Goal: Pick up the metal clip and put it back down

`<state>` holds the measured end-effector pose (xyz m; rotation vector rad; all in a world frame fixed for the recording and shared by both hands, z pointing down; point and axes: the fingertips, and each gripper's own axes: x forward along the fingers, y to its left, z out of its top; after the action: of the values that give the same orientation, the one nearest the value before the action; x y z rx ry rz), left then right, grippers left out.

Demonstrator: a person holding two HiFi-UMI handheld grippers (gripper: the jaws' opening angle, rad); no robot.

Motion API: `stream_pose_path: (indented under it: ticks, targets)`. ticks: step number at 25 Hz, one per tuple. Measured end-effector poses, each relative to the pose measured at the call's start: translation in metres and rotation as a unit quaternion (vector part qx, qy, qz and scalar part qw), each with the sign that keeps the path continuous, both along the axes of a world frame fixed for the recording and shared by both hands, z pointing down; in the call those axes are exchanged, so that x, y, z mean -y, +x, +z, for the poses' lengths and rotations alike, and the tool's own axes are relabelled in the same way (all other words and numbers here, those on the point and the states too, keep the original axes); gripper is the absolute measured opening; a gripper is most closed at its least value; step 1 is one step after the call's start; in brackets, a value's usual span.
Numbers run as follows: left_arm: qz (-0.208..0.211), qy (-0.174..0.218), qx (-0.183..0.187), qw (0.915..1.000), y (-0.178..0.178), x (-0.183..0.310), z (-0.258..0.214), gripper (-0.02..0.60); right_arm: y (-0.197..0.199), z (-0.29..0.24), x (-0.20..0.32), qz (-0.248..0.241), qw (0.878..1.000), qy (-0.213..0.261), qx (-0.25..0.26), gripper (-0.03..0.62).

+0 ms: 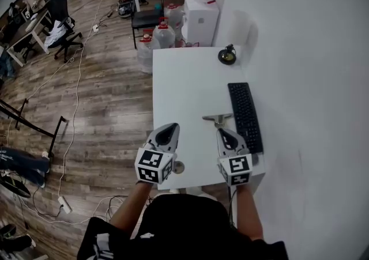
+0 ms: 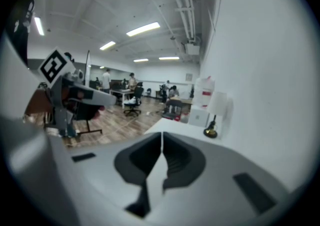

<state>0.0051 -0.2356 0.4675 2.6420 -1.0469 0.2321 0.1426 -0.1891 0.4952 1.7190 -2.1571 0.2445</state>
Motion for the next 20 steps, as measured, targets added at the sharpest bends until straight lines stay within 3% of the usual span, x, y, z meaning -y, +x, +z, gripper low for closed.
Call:
stream_pose_path:
  ticks: [10,20]
  targets:
    - [-0.004,-0.034,0.023,0.9992,0.033,0.026,0.035,0.021,0.027,0.065,0.025,-0.033,0.995,-0.094,0.011,0.035]
    - [0.002,-0.069,0.051,0.9963,0.057,0.028,0.074,0.021,0.059,0.157,0.030,-0.023,0.976,-0.213,0.025,0.037]
